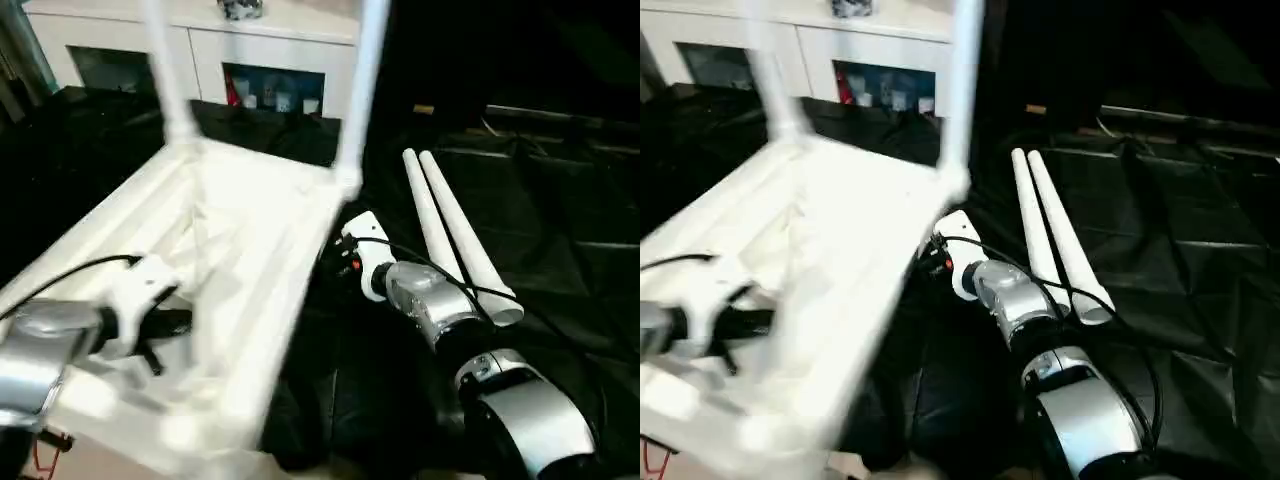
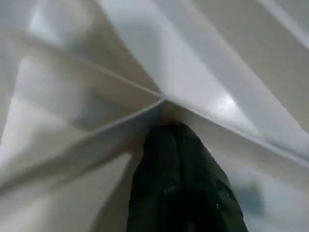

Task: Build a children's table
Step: Rotate table base

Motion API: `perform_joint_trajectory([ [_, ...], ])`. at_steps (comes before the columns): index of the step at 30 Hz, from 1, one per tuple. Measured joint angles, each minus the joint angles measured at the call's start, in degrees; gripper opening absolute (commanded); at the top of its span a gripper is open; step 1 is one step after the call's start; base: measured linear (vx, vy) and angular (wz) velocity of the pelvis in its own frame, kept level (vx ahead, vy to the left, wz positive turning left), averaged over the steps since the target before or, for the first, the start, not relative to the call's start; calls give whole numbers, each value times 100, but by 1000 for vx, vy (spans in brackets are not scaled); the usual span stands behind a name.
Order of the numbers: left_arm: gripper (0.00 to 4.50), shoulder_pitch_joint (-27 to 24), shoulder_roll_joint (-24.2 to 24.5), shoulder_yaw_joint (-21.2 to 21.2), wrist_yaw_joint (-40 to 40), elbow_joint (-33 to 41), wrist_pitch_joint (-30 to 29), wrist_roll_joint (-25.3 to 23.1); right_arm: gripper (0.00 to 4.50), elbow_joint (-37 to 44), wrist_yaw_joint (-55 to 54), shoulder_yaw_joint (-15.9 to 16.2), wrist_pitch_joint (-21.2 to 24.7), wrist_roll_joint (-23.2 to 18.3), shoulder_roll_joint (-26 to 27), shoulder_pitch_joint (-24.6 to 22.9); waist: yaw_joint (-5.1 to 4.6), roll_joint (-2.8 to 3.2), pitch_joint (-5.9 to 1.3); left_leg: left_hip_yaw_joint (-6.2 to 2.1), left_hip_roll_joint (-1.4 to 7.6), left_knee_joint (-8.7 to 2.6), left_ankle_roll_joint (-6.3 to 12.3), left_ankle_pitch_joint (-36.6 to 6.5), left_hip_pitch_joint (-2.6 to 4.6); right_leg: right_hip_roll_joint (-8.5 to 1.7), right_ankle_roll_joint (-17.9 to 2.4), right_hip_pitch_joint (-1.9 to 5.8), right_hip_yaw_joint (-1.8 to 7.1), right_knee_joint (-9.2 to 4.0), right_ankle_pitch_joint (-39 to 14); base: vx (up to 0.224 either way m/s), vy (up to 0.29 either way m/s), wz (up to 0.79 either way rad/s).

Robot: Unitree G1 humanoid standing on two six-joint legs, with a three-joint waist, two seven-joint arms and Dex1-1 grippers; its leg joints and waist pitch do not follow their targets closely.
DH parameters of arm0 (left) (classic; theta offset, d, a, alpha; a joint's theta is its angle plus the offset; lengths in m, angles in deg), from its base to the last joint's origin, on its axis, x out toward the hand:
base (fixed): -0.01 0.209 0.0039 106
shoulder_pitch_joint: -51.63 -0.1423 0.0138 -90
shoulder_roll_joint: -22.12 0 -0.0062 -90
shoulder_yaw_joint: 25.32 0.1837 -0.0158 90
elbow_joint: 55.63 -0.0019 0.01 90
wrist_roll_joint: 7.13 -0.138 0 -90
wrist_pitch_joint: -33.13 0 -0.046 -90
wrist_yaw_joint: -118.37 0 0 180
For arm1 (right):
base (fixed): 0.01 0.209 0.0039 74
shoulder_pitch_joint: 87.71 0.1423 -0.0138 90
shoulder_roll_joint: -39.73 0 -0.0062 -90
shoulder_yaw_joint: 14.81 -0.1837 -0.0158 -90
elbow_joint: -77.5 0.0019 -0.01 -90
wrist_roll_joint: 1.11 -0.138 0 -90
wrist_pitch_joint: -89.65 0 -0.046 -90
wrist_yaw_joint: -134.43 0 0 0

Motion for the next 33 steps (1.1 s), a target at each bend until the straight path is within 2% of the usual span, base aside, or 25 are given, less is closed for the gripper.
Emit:
perform_joint_trajectory([
  [1, 0, 151, -81, 78, 35, -112, 9, 0, 131, -27, 0, -10, -32, 4, -11, 4, 7, 1, 0, 0, 0, 0, -1, 1, 0, 0, -2, 0, 0, 1, 1, 0, 0, 0],
  [4, 0, 495, -301, 275, 40, -402, 180, -16, 115, -87, -1, -36, -98, 17, -14, 31, 10, 6, 4, 0, 0, 0, -4, 2, 1, 0, -10, 1, 0, 1, 6, 0, 0, 0],
  [7, 0, 925, -621, 417, -201, -1056, 597, -193, 93, -114, -30, -58, -180, 102, -44, 62, 9, 27, 16, -1, 0, 0, -6, 4, 4, 0, -14, 5, -1, 2, 11, 0, 0, 0],
  [9, 0, 1397, -930, 461, -673, -1832, 969, -412, 71, -122, -65, -95, -204, 107, -83, 92, 30, 53, 33, -2, 0, 1, -7, 5, 3, 0, -16, 9, -1, 4, 17, 0, 0, 0],
  [12, 0, 1827, -1110, 471, -1275, -2462, 1346, -617, 38, -118, -65, -90, -273, 107, -55, 120, 20, 66, 39, -11, 2, 1, -18, 11, 4, 1, -17, 6, -10, 10, 24, 0, 0, 0],
  [18, 0, 2419, -1460, 442, -2473, -3522, 2203, -865, 29, 249, -245, -128, -329, 113, -162, 119, 24, 85, 50, -12, 4, 0, -24, 15, -6, 4, -17, -2, -10, 8, 26, 0, 0, 0],
  [21, 0, 2554, -1541, 386, -2835, -3776, 2573, -916, 29, 622, -410, -244, -313, 94, -235, 130, 31, 86, 50, -12, 3, 2, -23, 16, -10, 4, -17, -1, -10, -1, 26, 0, 0, 0],
  [25, 0, 2557, -1623, 211, -2863, -3764, 2881, -825, 29, 1173, -518, -426, -14, 85, -517, 117, 51, 89, 50, -10, 2, 3, -22, 16, -16, 3, -17, 1, -10, -15, 26, 0, 0, 0],
  [28, 0, 2292, -1648, 142, -2704, -3085, 2868, -572, 29, 1904, -567, -429, 807, 106, -781, 13, 50, 91, 51, -9, 2, 3, -21, 16, -16, 3, -17, 1, -9, -18, 24, 0, 0, 0],
  [29, 0, 2185, -1647, 88, -2667, -2760, 2810, -446, 45, 2141, -501, -469, 1070, 59, -879, -29, 49, 91, 51, -9, 3, 3, -21, 16, -15, 4, -17, 0, -9, -18, 23, 0, 0, 0],
  [31, 0, 1971, -1640, -44, -2602, -2152, 2621, -229, 56, 2405, -539, -613, 1364, -42, -957, -85, 41, 91, 51, -7, 3, 2, -21, 16, -13, 4, -17, -2, -8, -16, 23, 0, 0, 0],
  [33, 41, 1782, -1634, -90, -2478, -1587, 2429, -21, 67, 2469, -689, -757, 1597, -43, -1117, -104, 43, 91, 51, -4, 3, 2, -21, 16, -11, 4, -16, -1, -7, -15, 23, 0, 0, 0],
])
